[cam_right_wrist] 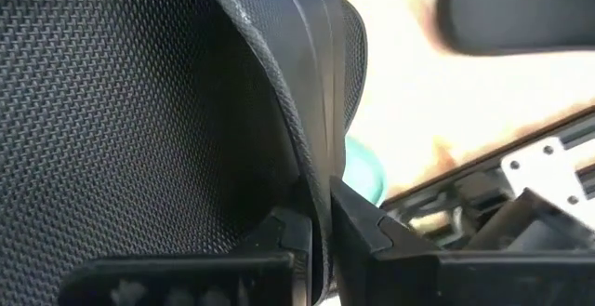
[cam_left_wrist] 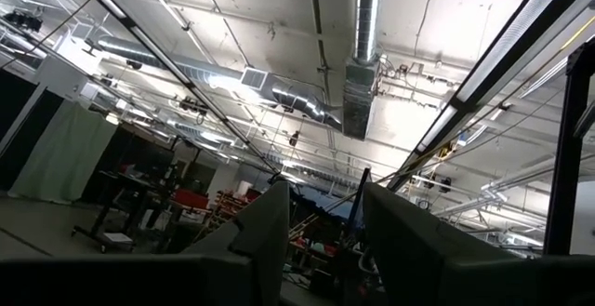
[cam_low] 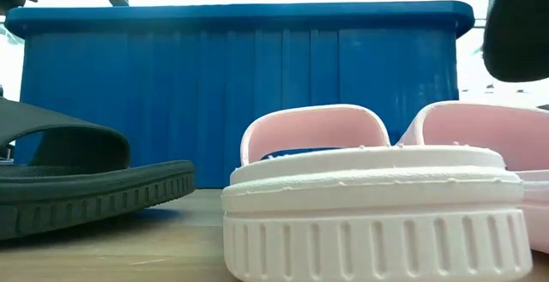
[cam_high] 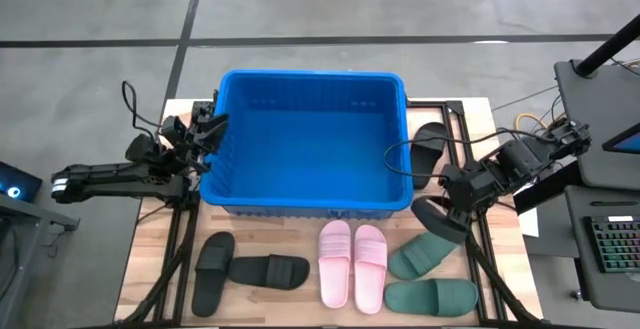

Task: Pick and place slides into bin
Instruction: Put the black slide into the blue bin

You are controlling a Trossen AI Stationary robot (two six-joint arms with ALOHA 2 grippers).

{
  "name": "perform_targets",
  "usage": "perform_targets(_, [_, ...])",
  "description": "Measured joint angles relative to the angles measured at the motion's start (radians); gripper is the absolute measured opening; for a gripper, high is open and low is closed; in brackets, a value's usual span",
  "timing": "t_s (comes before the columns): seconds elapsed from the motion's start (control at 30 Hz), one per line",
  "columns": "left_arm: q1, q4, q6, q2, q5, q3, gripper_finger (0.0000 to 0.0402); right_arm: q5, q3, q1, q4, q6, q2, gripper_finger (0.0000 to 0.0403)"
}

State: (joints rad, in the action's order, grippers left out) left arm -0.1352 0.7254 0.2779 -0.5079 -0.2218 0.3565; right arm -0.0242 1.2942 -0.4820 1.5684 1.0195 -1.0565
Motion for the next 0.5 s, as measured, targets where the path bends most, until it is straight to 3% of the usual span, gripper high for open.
perform_targets(0.23, [0.000, 0.000, 0.000, 0.000, 0.000, -0.002, 0.0125, -0.097, 0.048, 0.000, 0.000, 0.000, 0.000, 0.0013])
perform_targets(0.37, [0.000, 0.000, 0.000, 0.000, 0.000, -0.002, 0.0125, -0.088, 0.094, 0.000, -0.023, -0.012, 0.000, 0.0013])
perform_targets(0.5, [0.000, -0.001, 0.000, -0.002, 0.000, -0.002, 0.0125, -0.016, 0.144, 0.000, -0.089, -0.081, 0.000, 0.0013])
